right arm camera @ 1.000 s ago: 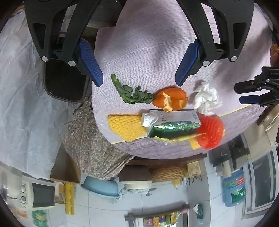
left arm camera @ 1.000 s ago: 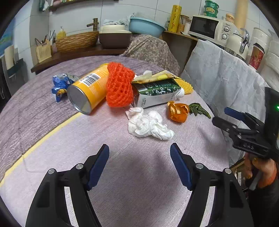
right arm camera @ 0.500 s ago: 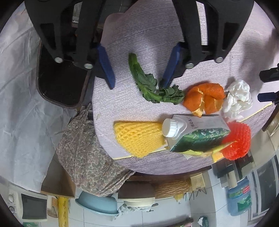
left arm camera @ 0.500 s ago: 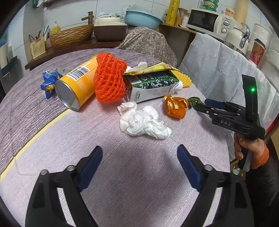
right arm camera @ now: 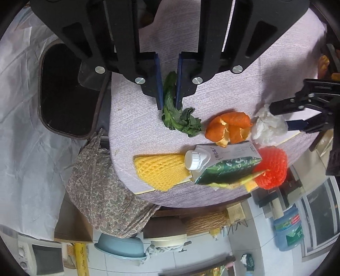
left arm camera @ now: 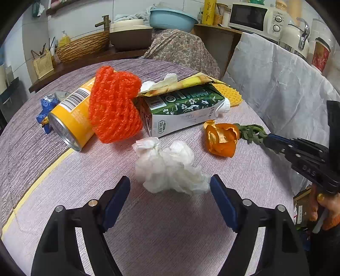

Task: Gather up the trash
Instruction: 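Grasp the green vegetable scrap with the right tool while the left tool grasps the tissue, then carry scrap and tissue over the black bin and open both tools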

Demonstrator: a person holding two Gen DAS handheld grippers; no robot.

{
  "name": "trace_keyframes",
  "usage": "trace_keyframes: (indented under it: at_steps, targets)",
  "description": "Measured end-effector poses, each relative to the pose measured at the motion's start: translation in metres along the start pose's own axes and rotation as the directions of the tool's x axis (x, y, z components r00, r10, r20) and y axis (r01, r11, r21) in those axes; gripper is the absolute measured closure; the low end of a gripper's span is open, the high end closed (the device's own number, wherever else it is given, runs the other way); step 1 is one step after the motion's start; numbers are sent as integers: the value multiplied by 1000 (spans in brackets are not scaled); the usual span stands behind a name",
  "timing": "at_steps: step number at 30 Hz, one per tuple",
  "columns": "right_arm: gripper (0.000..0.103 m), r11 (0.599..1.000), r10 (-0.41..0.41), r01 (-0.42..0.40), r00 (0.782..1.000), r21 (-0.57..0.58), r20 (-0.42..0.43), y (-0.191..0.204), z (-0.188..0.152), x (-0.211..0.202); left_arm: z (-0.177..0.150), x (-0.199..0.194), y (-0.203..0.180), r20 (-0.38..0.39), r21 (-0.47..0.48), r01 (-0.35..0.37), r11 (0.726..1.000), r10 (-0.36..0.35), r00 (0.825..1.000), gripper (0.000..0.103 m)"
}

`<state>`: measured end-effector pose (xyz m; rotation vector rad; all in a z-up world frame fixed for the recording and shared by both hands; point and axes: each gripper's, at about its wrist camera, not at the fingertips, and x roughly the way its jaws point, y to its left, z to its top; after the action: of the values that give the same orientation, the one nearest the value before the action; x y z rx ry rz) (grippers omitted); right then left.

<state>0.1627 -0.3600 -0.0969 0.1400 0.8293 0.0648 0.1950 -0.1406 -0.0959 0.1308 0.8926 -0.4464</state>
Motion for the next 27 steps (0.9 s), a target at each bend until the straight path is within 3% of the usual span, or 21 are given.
trace_keyframes:
  at_steps: [5,9,19,27]
  targets:
    - [91,999,5,-6,999,32,32,1,-4,-16,1,1,3,14,-30,2,1000,-1,1000,50]
    - [91,1000,-1,-1,999,26,50,6,-8,-26,-2,-2,10,19,-67,43,997,-42,999,78]
    - [91,1000,20,-22,997,20,79,16,-19,-45,-11,-15,11,40,-91,73,993,-69,997,85]
    - [91,998,41,-47,991,46,130,14,-27,-65,-16,-45,-1,99,-71,116,991,-109,989,85]
